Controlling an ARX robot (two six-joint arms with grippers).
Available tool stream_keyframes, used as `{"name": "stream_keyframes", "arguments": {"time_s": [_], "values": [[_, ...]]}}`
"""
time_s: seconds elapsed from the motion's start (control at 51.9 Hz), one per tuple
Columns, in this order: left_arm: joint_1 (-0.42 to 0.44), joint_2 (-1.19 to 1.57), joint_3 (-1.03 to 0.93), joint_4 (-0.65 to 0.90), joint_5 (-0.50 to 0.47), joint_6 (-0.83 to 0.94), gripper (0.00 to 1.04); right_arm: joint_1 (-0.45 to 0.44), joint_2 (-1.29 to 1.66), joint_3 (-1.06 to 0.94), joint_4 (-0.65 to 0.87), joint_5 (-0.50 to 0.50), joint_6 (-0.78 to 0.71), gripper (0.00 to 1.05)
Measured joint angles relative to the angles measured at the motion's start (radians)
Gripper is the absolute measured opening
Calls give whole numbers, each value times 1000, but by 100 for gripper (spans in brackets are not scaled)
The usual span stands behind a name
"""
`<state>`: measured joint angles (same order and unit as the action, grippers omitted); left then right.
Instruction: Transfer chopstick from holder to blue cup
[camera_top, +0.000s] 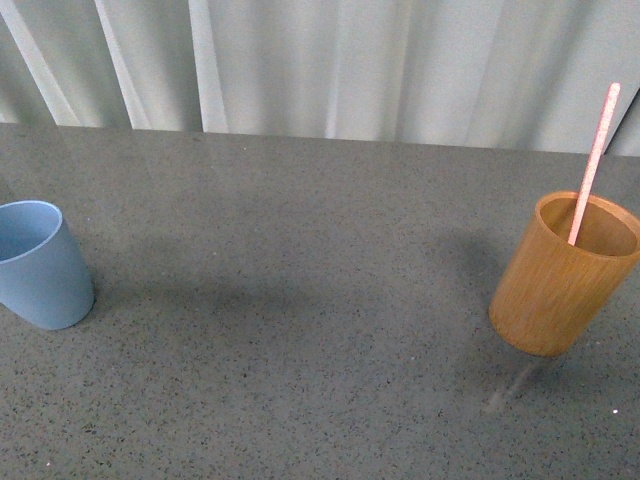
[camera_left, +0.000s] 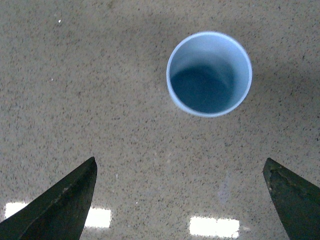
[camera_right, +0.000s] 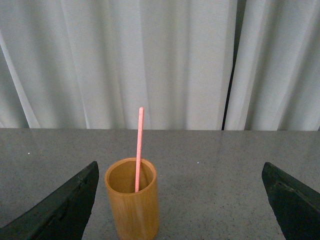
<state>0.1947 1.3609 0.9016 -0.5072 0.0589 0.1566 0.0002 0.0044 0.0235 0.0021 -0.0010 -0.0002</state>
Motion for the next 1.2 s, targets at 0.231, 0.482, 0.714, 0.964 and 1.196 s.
{"name": "stream_keyframes", "arguments": {"time_s": [0.231, 0.482, 0.714, 0.964, 1.196], "values": [[-77, 171, 134, 10, -102, -21, 98, 0, 0, 0, 0, 0, 0, 95], [-100, 270, 150, 51, -163, -32, 98, 0, 0, 0, 0, 0, 0, 95], [-101, 354, 176, 86, -193, -45, 98, 0, 0, 0, 0, 0, 0, 95], [-101, 421, 206, 118, -224, -54, 98, 0, 0, 0, 0, 0, 0, 95], [-99, 486, 223, 159, -254, -58, 98, 0, 0, 0, 0, 0, 0, 95]]}}
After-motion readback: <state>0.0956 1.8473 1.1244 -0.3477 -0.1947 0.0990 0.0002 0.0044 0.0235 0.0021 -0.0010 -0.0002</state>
